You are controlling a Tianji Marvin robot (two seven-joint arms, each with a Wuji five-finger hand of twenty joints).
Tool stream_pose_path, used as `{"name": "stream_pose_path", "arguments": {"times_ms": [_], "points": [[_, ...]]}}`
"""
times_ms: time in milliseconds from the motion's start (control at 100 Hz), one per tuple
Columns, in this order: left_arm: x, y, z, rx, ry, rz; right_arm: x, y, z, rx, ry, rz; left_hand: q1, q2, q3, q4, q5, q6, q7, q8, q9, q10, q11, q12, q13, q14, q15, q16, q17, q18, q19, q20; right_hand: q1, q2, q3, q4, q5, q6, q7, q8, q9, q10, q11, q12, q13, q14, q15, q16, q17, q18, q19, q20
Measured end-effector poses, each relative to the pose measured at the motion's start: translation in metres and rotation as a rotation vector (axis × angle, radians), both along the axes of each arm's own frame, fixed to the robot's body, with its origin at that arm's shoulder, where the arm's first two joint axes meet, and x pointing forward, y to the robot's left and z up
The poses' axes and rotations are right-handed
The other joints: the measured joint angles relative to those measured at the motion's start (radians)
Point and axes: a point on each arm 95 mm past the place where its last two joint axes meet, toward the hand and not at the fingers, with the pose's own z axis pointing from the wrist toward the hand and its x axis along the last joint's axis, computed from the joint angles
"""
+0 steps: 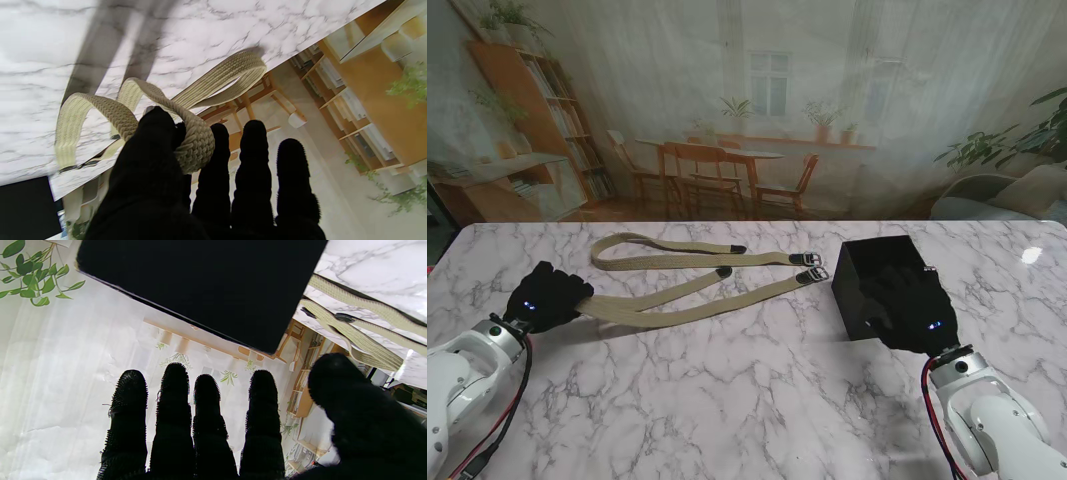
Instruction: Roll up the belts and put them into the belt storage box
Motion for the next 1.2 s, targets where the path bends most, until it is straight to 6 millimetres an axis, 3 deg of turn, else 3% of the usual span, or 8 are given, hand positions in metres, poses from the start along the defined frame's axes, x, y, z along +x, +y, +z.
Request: {"name": "stream_pose_path", "arguments": {"times_ms": [330, 480, 690, 870, 980, 1200], "points": [[-0.040, -0.022, 0.025, 0.025, -0.025, -0.147, -0.007, 0.024, 0.001, 0.072, 0.123, 0.117, 0.000, 0.000, 0.000, 0.000, 0.014, -0.025, 0.000, 0.000, 0.031, -0.025, -0.033, 0.023, 0.019, -0.017, -0.006, -0.005, -0.012, 0.001, 0.000, -0.011, -0.018, 0.032, -0.078, 0.012, 0.050, 0.062, 0.033, 0.055, 0.030, -0.001, 0.010, 0.029, -0.004, 0.011, 0.000, 0.000, -0.004, 0.011, -0.002, 0.000], [-0.051, -0.024, 0.024, 0.035, -0.020, -0.167, -0.011, 0.040, -0.002, 0.101, 0.186, 0.181, 0.000, 0.000, 0.000, 0.000, 0.015, -0.026, -0.001, 0.000, 0.031, -0.025, -0.033, 0.023, 0.019, -0.018, -0.015, -0.007, -0.013, 0.001, 0.000, -0.014, -0.026, 0.043, -0.106, 0.013, 0.039, 0.099, -0.004, 0.065, 0.053, -0.003, 0.021, 0.037, 0.000, 0.011, 0.000, 0.008, -0.004, 0.022, -0.002, 0.001], [-0.065, -0.030, 0.024, 0.014, -0.004, -0.220, -0.012, 0.072, -0.009, 0.139, 0.321, 0.265, 0.000, 0.000, 0.000, 0.000, 0.015, -0.026, -0.001, 0.000, 0.050, -0.025, -0.044, 0.025, 0.020, -0.018, -0.019, -0.007, -0.013, 0.003, -0.002, -0.014, -0.027, 0.055, -0.141, 0.013, -0.007, 0.159, -0.082, 0.065, 0.053, -0.002, 0.022, 0.048, 0.000, 0.018, 0.000, 0.015, -0.006, 0.025, -0.008, 0.002], [-0.072, -0.046, 0.032, -0.052, -0.043, -0.313, -0.010, 0.108, -0.011, 0.166, 0.408, 0.354, 0.000, 0.000, 0.000, 0.000, 0.017, -0.027, -0.002, 0.000, 0.050, -0.025, -0.045, 0.036, 0.020, -0.018, -0.019, -0.007, -0.013, 0.003, -0.002, -0.015, -0.027, 0.089, -0.190, 0.013, -0.005, 0.162, -0.071, 0.065, 0.053, -0.002, 0.022, 0.050, 0.001, 0.023, 0.000, 0.023, -0.006, 0.026, -0.009, 0.010], [-0.075, -0.056, 0.040, -0.073, -0.051, -0.359, -0.010, 0.125, -0.010, 0.186, 0.450, 0.393, 0.000, 0.001, 0.000, 0.000, 0.032, -0.037, -0.002, 0.001, 0.050, -0.025, -0.045, 0.036, 0.020, -0.019, -0.020, -0.007, -0.013, 0.003, -0.002, -0.015, -0.027, 0.095, -0.206, 0.013, -0.005, 0.196, -0.071, 0.065, 0.053, 0.000, 0.022, 0.050, 0.001, 0.024, 0.000, 0.023, -0.015, 0.031, -0.009, 0.010], [-0.082, -0.072, 0.054, -0.140, -0.103, -0.448, -0.007, 0.155, -0.012, 0.240, 0.580, 0.427, 0.000, 0.001, 0.000, 0.000, 0.037, -0.038, -0.002, 0.009, 0.050, -0.025, -0.045, 0.037, 0.020, -0.017, -0.022, -0.007, -0.013, 0.003, -0.002, -0.015, -0.089, 0.122, -0.282, 0.013, -0.039, 0.313, -0.206, 0.001, 0.005, 0.071, -0.019, 0.029, -0.042, 0.052, 0.000, 0.030, -0.068, 0.052, -0.045, 0.011]]}}
